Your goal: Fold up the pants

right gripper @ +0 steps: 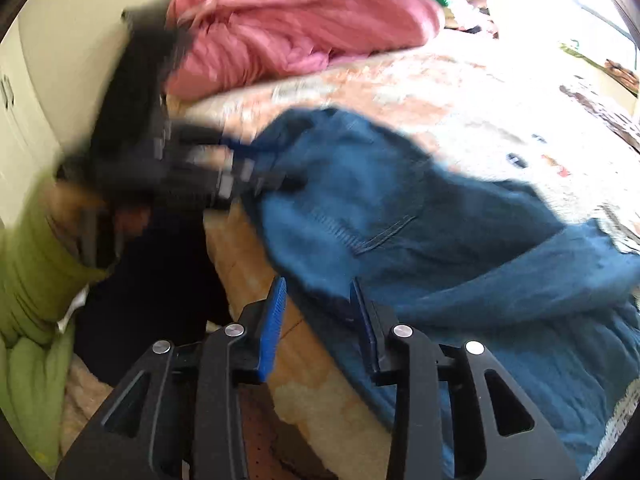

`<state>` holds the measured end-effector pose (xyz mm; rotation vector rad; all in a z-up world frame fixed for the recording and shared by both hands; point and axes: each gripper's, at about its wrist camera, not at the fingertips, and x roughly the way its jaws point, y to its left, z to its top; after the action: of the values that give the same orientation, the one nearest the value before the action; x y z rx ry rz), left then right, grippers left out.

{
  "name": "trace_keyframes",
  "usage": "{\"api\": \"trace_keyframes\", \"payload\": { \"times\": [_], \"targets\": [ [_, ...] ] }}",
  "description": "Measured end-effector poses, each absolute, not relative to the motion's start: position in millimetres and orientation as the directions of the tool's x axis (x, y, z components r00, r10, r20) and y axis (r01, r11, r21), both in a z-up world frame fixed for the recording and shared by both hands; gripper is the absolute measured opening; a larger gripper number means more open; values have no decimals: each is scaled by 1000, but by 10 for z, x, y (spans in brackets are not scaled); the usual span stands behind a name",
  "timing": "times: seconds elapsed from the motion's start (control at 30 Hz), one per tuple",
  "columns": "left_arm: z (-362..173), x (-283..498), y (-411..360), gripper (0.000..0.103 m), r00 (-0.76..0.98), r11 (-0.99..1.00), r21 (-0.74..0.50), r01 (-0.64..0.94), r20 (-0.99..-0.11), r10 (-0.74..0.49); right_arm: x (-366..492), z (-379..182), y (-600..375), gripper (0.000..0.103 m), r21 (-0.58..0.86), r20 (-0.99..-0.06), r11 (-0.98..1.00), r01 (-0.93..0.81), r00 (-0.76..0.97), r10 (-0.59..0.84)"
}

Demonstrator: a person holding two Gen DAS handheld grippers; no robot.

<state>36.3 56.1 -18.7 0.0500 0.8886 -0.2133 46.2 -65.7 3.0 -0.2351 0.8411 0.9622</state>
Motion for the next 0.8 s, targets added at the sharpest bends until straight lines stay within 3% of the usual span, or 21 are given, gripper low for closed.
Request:
{"api": "trace_keyframes", "payload": {
  "times": [0.17, 0.37, 0.5, 0.63, 0.8],
  "targets": [
    [-272, 238, 499, 39, 622, 975, 6, 223, -771, -137, 722, 157, -815, 42, 192, -673, 686, -702, 415, 613],
    [-305, 260, 505, 39, 630, 976, 2, 220, -764, -140, 1033, -292, -645, 43, 139, -816, 766, -628, 365, 447],
    [-213, 220, 561, 40, 661, 978, -47, 204, -730, -173, 995, -228, -675, 44, 134, -794, 764, -632, 393, 464],
    [74, 125, 619, 49, 694, 974, -121, 193, -685, -222, 902, 34, -1059, 51, 178, -713, 780, -600, 468, 522],
    [406, 132, 344, 63, 723, 955, -123, 269, -629, -285, 1071, 272, -1560, 58, 187, -670, 862, -472, 580, 463]
  ]
}}
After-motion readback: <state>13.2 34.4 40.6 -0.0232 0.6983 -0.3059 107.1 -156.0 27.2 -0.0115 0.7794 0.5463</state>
